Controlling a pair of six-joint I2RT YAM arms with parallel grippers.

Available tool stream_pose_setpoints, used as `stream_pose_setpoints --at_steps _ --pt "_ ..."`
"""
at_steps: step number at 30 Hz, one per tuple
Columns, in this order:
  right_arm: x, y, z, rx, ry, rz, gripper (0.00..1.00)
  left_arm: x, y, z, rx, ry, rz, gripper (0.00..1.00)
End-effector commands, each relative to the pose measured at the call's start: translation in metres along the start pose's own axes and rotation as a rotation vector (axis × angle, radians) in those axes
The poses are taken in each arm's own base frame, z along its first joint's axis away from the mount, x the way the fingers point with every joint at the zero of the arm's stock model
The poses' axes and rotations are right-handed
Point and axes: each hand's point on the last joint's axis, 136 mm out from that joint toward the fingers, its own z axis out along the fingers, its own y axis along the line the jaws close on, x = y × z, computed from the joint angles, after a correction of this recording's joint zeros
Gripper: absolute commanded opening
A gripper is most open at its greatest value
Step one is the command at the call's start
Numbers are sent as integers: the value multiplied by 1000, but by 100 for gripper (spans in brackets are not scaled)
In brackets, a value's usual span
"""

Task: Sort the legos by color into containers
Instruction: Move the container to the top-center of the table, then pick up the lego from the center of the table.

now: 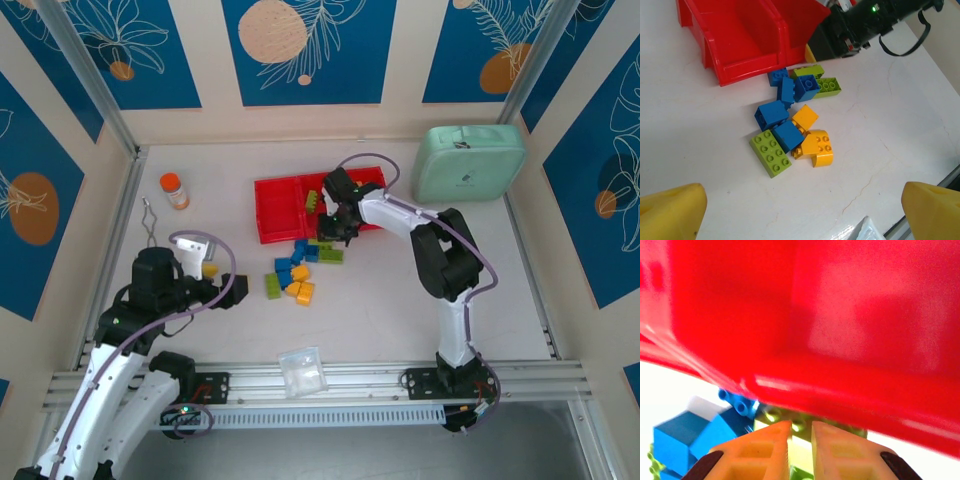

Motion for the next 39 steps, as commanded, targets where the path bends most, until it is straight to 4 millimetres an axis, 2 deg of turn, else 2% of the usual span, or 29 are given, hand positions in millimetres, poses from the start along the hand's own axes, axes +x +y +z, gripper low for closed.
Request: stream_pose_setpoints --at_steps 1,4,9,12,15,18,20,22,28,35,39 --pt "-12 15 2 -38 7 -35 19 0 -1 1 -1 -2 19 99" --pt "-10 18 -2 -31 16 -58 19 0 0 1 -5 -2 19 99" --pt "2 15 -27 -57 -24 -86 24 -1 0 1 -5 -3 19 99" --pt "18 7 -42 -65 -35 -86 31 0 0 1 -3 -2 18 99" --pt "40 0 -51 -68 -34 -101 45 0 0 2 -4 0 16 99" --pt "66 3 -54 -110 -22 -233 55 0 1 3 -5 4 15 99" --pt "87 17 -57 -177 4 -380 59 1 1 4 -3 9 12 99" --pt "102 19 -55 -129 -4 -549 63 1 0 4 -1 12 11 99" --pt "105 6 -48 -22 -73 -808 70 2 2 5 -9 19 7 99" --pt "88 -14 -40 54 -64 -868 80 1 1 4 -7 13 9 99" --pt "78 -27 -26 109 -25 -917 82 1 2 4 -8 13 9 99"
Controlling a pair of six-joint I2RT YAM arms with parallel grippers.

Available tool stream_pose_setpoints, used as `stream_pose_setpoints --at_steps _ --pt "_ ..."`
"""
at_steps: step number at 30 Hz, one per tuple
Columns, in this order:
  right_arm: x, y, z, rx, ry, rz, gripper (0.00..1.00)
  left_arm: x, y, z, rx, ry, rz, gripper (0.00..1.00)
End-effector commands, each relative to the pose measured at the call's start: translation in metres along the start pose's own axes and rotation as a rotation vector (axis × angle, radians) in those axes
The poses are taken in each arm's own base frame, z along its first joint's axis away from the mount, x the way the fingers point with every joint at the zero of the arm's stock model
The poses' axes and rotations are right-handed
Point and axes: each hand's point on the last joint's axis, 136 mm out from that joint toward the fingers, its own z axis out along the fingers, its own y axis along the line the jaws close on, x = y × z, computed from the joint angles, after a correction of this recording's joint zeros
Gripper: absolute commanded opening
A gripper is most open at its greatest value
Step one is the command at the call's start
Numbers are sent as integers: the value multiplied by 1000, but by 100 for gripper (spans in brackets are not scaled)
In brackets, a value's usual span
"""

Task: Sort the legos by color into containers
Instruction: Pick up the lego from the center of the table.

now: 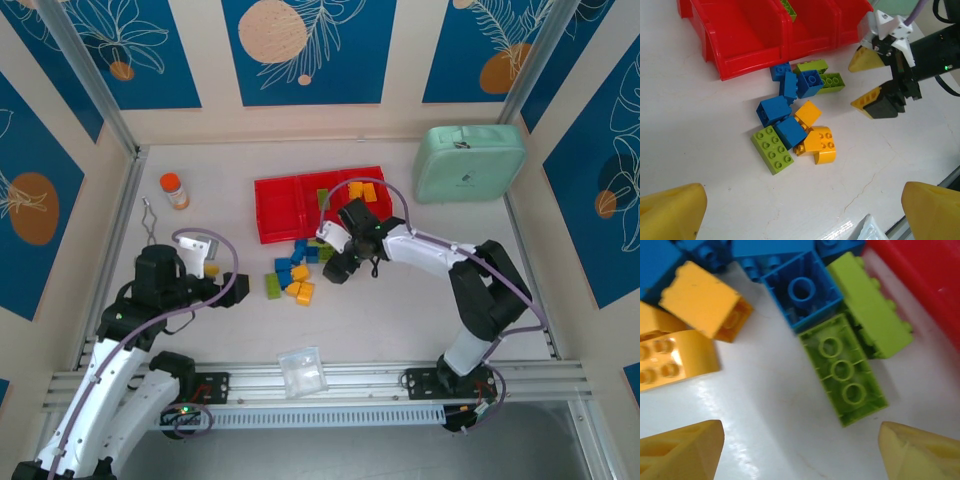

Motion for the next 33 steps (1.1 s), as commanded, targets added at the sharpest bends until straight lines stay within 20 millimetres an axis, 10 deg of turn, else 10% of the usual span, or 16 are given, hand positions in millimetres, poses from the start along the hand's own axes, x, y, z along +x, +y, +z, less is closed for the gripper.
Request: stream_pose_setpoints --at_steps 1,9,10,12,33 --pt "-2 -16 13 40 35 -84 82 -2 -2 -1 0 -11 20 99" --pt "0 -27 40 25 104 -81 82 -1 -2 -1 2 -11 22 99" --pt "-1 -30 42 27 118 -70 99 -1 -2 -1 2 -11 22 100" --pt "0 -28 47 -5 149 -57 99 -2 -2 -1 1 -12 22 99" --pt "32 -1 24 42 235 -67 40 -1 -2 -1 2 -10 22 99"
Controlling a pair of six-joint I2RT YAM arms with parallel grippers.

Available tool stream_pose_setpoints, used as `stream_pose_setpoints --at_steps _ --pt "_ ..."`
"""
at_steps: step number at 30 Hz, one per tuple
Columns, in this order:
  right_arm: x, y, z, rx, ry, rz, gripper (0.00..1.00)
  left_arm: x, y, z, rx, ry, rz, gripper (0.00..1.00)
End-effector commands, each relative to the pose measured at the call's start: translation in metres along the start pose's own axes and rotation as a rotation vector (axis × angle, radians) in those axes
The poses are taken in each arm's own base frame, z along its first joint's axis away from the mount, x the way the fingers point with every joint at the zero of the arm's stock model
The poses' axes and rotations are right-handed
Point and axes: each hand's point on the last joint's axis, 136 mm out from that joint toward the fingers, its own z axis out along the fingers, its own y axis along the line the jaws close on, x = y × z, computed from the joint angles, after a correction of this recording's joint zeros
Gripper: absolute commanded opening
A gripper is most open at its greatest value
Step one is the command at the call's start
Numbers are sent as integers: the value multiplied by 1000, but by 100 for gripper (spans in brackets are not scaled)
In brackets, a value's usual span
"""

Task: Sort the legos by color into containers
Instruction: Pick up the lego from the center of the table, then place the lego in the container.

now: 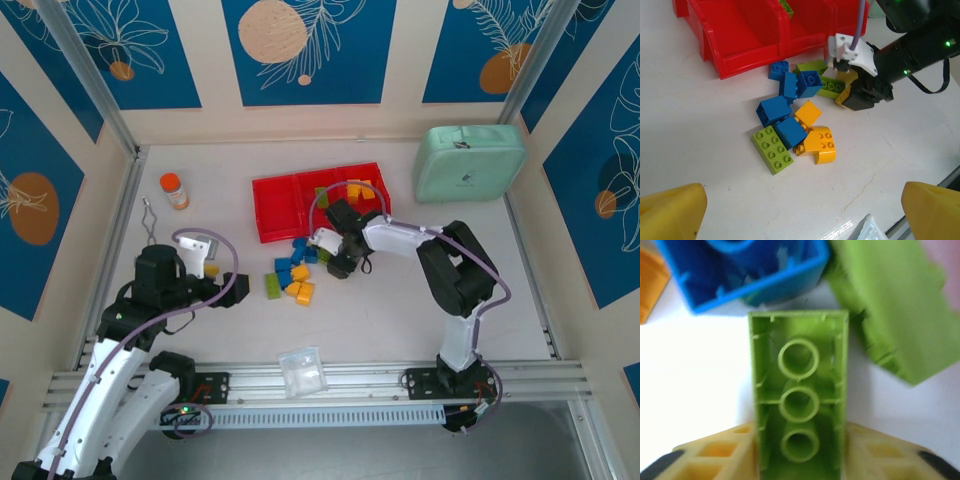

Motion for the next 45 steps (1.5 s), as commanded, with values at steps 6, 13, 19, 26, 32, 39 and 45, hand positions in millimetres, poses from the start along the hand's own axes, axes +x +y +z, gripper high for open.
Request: stream_pose_setpoints --at_steps 6,13,19,26,32,39,45 --pt "8 16 -42 86 9 -23 29 -2 -3 -2 5 -14 23 99" --pt "-30 14 -131 27 -259 183 21 -3 -4 -2 9 -20 25 99" --pt "-78 -37 -165 23 -373 423 12 -3 -3 -3 4 -20 24 99" --pt "-115 -94 -115 47 -272 519 10 -4 -4 -7 3 -40 35 99" --pt "-122 -117 -74 -5 -169 614 9 -4 -5 -8 3 -42 37 99" --pt "-114 -117 -52 3 -115 675 22 -4 -7 -10 9 -53 46 99" --pt "-115 -107 -51 10 -117 664 39 -5 -8 -10 16 -54 46 99"
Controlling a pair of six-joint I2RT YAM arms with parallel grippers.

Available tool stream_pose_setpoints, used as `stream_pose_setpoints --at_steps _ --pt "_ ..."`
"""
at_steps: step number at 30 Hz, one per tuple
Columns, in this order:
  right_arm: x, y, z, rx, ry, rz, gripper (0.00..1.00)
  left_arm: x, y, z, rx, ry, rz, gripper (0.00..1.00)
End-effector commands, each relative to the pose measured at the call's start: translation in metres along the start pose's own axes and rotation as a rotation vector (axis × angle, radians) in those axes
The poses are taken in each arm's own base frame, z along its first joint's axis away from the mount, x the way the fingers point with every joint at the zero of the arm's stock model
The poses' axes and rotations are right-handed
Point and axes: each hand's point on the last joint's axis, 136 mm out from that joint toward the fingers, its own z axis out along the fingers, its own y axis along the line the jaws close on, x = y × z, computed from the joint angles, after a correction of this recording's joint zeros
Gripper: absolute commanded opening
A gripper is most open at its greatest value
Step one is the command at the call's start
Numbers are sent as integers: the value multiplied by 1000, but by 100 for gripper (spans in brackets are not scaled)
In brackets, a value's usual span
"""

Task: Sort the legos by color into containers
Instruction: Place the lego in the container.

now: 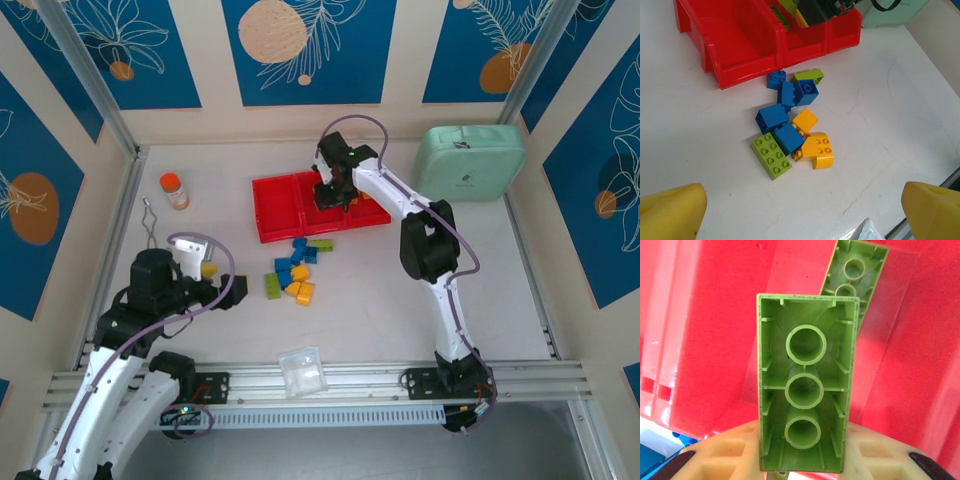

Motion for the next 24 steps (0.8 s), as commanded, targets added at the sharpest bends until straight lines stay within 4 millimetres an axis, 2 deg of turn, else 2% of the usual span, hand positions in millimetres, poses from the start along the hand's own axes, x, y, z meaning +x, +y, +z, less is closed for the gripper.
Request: stream_pose_setpoints --at_steps 1,7,12,17,20,24 --pt "1 11 -13 -3 -15 1 42 -1 -4 -1 13 -8 24 99" --pt "-1 12 -19 15 -28 7 55 -1 -4 -1 12 -12 27 99" --pt "-4 13 -27 36 -49 9 54 -1 -4 -1 11 -12 26 99" --pt "-5 15 -52 36 -107 24 51 0 -3 -1 11 -8 25 99" --pt "3 20 -69 8 -137 36 52 0 -3 0 10 -5 24 99" --pt "30 25 -85 -39 -152 117 68 0 -3 1 9 -1 21 99"
